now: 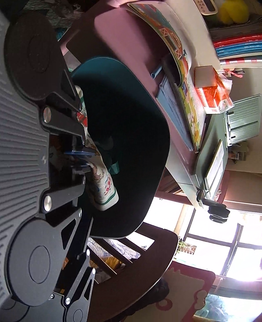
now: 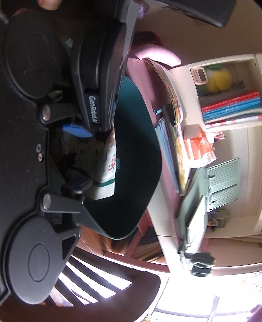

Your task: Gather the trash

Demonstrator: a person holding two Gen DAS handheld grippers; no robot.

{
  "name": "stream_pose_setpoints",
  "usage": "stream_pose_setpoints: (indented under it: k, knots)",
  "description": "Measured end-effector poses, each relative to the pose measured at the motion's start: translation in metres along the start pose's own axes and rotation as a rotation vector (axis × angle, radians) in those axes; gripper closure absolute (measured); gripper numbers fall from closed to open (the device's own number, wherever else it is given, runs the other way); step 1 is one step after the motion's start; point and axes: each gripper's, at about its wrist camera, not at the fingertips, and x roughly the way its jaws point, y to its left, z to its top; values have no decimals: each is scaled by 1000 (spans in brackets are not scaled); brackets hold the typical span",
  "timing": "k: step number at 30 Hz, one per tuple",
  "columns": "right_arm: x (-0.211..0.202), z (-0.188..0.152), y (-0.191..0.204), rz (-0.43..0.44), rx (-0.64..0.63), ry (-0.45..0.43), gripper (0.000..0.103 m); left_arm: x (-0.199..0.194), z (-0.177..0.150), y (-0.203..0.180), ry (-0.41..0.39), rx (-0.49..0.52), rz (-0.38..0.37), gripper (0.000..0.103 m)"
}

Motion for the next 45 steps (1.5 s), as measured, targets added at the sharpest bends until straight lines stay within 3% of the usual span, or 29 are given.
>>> stream_pose_setpoints:
  k: [3, 6, 11, 15, 20, 25, 29, 42, 45]
  knots:
    - [-12, 0, 6, -7, -27, -13, 53, -14, -4, 0, -17, -12, -6, 91]
    - [-25, -1, 8, -5, -30, -19, 52, -30, -9, -1, -36, -15, -6, 81]
    - [-50, -4, 12, 5, -41, -43, 50, -60, -21, 0, -89, -20, 24, 45]
    - [-71, -7, 15, 20, -42, -64, 49, -88, -32, 6, -123, -29, 33, 44]
    - [-100, -11, 22, 59, -51, -100, 47, -124, -47, 11, -161, -31, 56, 34]
    - [-128, -16, 30, 94, -56, -137, 46, -156, -65, 14, -187, -35, 66, 34]
    - [-149, -21, 35, 124, -55, -164, 46, -179, -80, 14, -219, -31, 84, 25]
    - [-183, -40, 58, 175, -73, -207, 44, -224, -123, 24, -260, -43, 111, 20]
    - [-189, -43, 65, 172, -91, -211, 44, -233, -130, 28, -274, -54, 109, 9]
